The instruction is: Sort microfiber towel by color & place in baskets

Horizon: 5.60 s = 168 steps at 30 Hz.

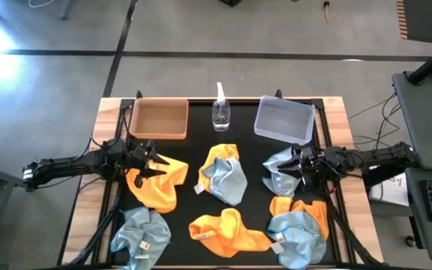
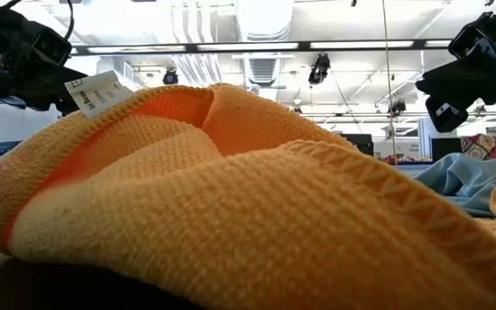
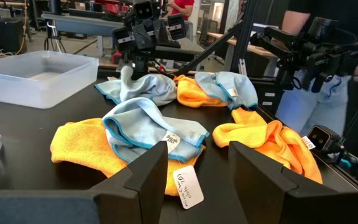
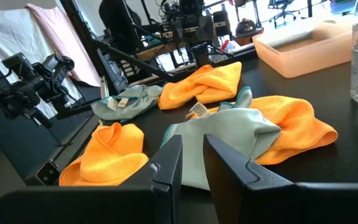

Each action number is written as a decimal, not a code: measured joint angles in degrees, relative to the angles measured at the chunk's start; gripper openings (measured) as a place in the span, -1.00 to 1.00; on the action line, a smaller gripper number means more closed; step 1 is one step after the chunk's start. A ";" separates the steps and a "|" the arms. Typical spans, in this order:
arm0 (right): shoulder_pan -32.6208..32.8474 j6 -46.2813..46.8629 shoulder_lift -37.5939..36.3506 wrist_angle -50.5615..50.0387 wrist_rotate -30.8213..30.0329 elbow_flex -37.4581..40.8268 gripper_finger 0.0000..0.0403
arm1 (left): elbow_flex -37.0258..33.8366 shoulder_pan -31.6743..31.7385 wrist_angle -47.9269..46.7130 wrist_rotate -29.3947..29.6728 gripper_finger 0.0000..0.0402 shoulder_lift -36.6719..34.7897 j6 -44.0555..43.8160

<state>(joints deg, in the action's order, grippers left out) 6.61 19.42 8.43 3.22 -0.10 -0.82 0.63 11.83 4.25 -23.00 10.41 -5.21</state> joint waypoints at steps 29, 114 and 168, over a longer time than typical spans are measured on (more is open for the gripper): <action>-0.01 1.37 0.15 0.41 -1.93 0.00 -0.71 | 0.02 0.00 -0.01 -0.01 -0.23 0.00 0.00; -0.02 14.50 9.53 -44.14 -23.43 -44.26 -0.71 | 44.14 -0.02 1.69 29.32 -0.23 20.94 -13.59; 0.00 34.16 42.79 -76.38 -4.60 -51.30 -0.71 | 88.98 0.00 -73.13 38.47 -0.23 60.65 -17.81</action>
<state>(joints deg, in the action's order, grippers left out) 6.61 53.58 51.22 -73.16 -4.70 -52.12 89.60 11.84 -68.88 15.47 71.07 -23.03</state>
